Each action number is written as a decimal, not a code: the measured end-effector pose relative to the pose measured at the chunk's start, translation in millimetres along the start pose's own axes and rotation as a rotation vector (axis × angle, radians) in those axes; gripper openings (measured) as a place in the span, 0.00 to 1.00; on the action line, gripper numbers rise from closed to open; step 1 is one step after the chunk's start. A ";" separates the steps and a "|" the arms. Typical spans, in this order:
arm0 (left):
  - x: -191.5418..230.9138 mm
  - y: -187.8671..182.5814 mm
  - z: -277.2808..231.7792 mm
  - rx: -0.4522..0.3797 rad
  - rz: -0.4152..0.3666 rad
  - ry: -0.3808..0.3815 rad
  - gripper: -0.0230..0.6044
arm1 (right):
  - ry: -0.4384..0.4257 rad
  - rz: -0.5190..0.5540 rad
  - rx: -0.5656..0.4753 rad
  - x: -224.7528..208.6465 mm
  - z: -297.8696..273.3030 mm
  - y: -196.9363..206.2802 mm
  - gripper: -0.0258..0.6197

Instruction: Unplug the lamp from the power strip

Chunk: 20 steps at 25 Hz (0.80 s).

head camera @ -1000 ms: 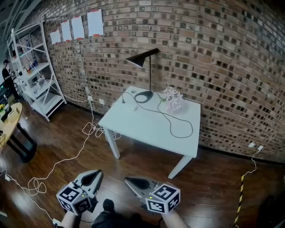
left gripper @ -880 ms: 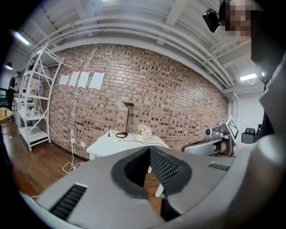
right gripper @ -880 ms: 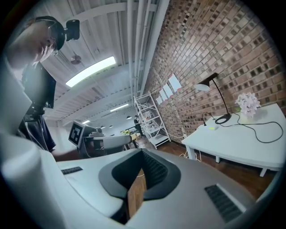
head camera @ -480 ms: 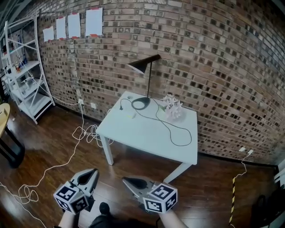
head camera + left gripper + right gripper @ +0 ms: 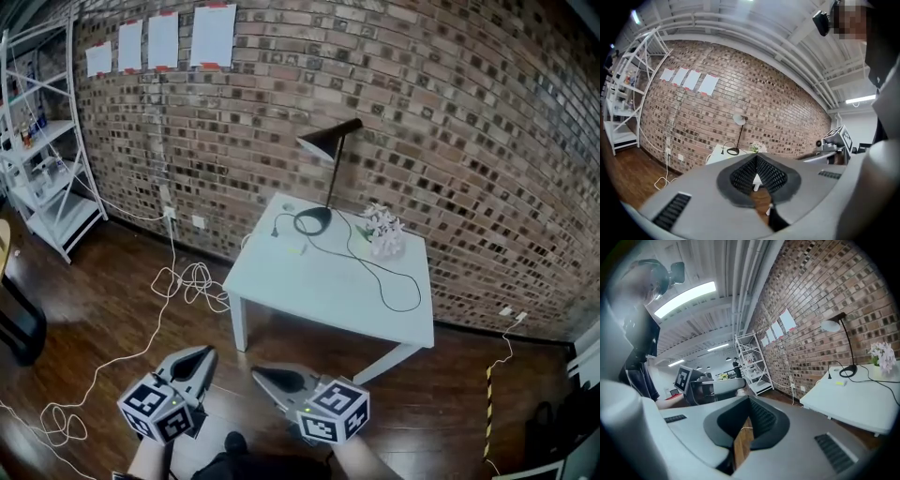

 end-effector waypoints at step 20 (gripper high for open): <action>76.3 5.7 -9.5 0.039 0.054 0.053 0.03 | 0.166 0.024 0.018 -11.2 -44.9 0.7 0.03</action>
Point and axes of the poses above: the fingertips, and each gripper's own axes: z backward along the fingers, x to its left, y out of its underside, the point moved 9 cm from there along z, backward along the fingers, and after that the axes turned 11 degrees about -x, right-handed, at the moved point
